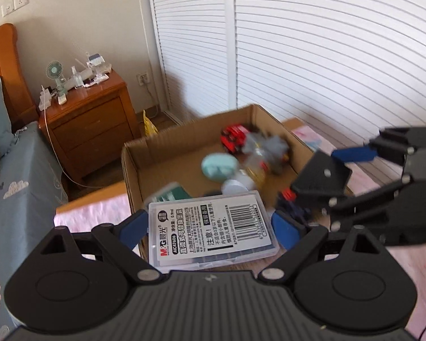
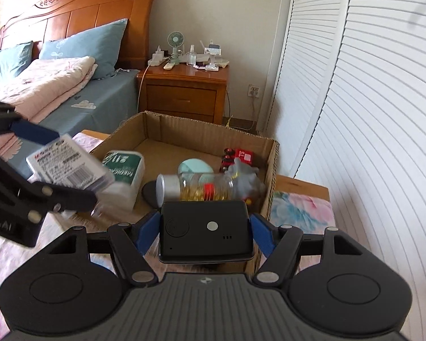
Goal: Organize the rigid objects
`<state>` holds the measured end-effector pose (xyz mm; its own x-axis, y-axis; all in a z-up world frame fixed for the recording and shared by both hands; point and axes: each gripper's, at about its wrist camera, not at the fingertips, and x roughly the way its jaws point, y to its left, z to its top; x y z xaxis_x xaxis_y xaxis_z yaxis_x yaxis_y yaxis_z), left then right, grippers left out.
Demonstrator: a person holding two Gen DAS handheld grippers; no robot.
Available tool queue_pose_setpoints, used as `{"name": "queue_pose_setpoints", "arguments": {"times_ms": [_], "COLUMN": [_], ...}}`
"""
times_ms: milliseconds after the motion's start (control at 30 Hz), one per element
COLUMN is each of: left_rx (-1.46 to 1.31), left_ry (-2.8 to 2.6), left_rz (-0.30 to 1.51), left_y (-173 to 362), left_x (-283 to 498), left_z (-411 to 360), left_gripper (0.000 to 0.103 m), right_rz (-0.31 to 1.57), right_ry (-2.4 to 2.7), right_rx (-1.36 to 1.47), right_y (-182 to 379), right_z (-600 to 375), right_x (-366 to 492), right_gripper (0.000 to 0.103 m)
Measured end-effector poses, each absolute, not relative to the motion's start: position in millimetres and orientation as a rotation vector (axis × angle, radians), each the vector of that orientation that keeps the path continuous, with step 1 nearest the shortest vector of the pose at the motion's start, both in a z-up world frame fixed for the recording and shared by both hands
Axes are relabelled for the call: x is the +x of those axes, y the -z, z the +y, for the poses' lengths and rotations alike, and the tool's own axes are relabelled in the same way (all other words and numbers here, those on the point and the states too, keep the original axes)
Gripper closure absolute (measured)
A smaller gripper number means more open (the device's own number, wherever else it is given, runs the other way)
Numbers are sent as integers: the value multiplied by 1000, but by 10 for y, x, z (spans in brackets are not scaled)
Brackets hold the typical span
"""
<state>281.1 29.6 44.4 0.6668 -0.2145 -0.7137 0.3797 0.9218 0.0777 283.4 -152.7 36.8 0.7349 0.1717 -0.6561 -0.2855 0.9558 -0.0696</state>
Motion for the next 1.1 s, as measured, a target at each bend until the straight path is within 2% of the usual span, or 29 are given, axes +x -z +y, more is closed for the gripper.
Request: {"name": "queue_pose_setpoints", "arguments": {"times_ms": [100,167,233,300,733,1100], "left_rx": [235,237,241,242,184,191], "left_ry": [324,322,324,321,277,244], "left_rz": [766,764,765,767,816,703], "left_y": [-452,-450,-434,-413,-169,-453], "left_x": [3048,3200,3331,3450,3972,3325], "left_z": [259,229,197,166,114,284], "left_gripper": [11,11,11,11,9,5], "right_rz": [719,723,717,708,739,757], "right_ry": [-247,-242,-245,-262,-252,-217], "right_rx": [-162,-152,-134,-109,-78,-96], "right_y": [-294,-245,-225,-232,-216,-394], "right_z": [-1505,-1510,-1524,-1554,-1678,-1563], "right_x": [3015,3092,3100,3060,2896,2594], "right_gripper": [29,25,8,3,2,2]}}
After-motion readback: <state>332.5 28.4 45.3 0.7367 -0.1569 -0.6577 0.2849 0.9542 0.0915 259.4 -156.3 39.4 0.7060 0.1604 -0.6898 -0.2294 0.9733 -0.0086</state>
